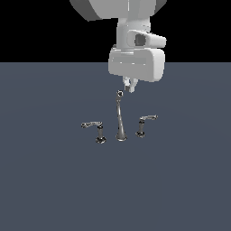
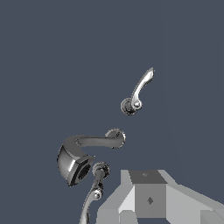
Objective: Turn on the faucet by rotating a designated handle.
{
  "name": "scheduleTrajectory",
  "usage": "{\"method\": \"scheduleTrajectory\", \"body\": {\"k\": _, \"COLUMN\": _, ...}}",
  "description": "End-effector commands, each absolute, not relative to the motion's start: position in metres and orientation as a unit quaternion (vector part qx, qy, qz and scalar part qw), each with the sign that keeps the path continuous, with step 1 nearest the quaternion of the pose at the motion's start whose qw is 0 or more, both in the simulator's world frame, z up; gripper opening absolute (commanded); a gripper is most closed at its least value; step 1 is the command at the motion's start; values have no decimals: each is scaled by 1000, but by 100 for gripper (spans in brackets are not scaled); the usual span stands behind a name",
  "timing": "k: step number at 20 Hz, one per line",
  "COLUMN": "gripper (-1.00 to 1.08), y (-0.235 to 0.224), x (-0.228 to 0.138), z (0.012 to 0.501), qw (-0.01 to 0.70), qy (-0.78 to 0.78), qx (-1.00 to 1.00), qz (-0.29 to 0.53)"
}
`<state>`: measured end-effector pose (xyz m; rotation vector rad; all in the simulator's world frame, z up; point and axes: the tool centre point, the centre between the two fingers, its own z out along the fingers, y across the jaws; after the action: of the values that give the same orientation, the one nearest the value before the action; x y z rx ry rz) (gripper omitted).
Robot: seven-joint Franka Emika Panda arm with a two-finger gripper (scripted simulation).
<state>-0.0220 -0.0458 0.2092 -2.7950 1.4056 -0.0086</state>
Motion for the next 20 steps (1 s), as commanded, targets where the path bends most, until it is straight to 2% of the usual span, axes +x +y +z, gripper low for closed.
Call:
{"method": "scheduleTrajectory", "body": {"k": 1, "gripper": -100, "y": -56, "x": -10, "z": 192, "qw": 5, "qy": 475, "qx": -880, "qz": -3}}
{"method": "scheduleTrajectory", "body": {"k": 11, "gripper": -100, "y": -102, "x": 31, "z": 126, "qw": 1, "qy": 570, "qx": -822, "qz": -2}}
{"method": "scheduleTrajectory", "body": {"k": 20, "gripper": -100, "y": -132, "x": 50, "z": 91, "qw": 0, "qy": 620, "qx": -785, "qz": -1}}
